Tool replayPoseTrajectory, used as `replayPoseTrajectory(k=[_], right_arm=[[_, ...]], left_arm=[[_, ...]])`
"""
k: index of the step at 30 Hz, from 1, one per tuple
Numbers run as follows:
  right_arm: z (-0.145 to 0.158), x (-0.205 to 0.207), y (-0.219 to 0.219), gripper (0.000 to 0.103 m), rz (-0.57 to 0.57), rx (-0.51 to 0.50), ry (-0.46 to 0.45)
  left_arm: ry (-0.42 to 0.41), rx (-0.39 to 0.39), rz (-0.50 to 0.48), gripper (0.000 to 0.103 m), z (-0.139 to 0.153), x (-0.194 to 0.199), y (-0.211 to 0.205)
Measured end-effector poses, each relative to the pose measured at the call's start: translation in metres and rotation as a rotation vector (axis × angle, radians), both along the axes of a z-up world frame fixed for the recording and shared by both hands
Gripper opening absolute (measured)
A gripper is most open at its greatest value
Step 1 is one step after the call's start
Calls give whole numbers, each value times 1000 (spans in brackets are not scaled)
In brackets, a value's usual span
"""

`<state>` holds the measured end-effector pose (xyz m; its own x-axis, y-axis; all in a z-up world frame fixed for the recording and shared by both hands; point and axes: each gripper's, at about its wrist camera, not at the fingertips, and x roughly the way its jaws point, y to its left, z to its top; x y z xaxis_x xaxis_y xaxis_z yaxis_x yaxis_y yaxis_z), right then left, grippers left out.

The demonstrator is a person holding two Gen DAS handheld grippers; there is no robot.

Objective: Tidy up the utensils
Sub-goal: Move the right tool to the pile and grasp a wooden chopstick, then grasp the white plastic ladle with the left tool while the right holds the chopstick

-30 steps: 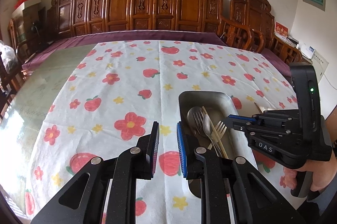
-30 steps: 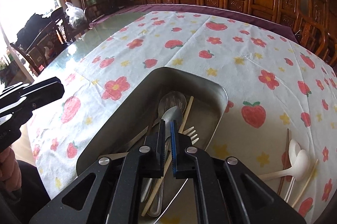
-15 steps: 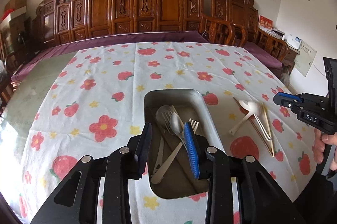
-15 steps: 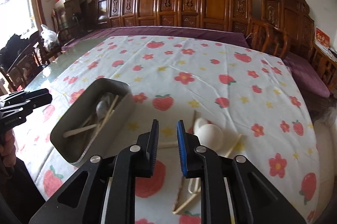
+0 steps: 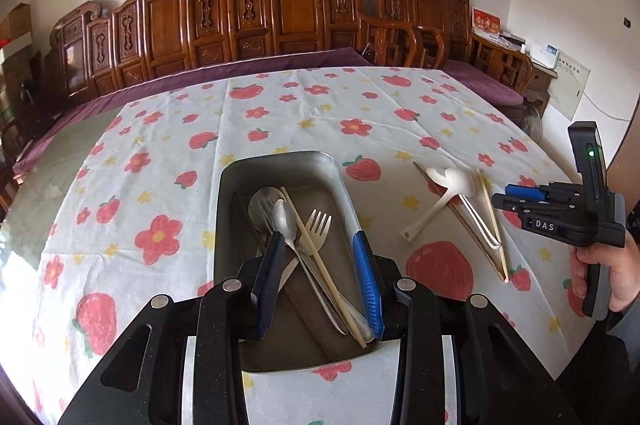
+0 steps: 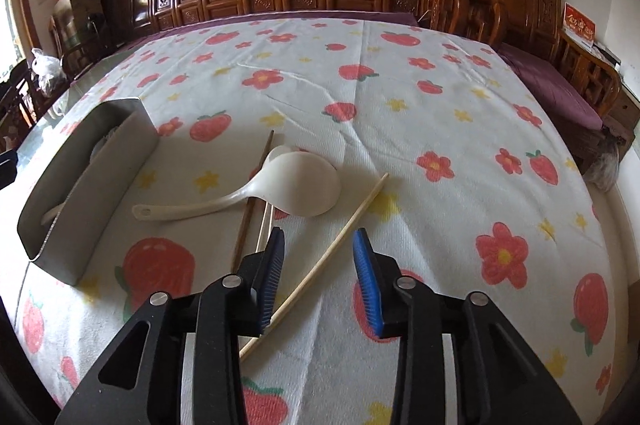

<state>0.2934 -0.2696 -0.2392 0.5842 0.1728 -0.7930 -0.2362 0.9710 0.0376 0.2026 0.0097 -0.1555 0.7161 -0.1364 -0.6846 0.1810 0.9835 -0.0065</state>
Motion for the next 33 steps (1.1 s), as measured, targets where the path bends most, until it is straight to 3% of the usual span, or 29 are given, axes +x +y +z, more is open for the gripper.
replayPoseTrajectory(k=[7, 17, 33], right_arm=[[-17, 9, -5, 38, 8, -15, 56], [-16, 10, -18, 13, 41, -10, 66], [-11, 25, -43, 6, 20, 37, 46]], left_arm=[[13, 19, 57, 33, -8, 2, -12], [47, 47, 72, 33, -16, 11, -37], [90, 33, 59, 35, -21, 39, -71]])
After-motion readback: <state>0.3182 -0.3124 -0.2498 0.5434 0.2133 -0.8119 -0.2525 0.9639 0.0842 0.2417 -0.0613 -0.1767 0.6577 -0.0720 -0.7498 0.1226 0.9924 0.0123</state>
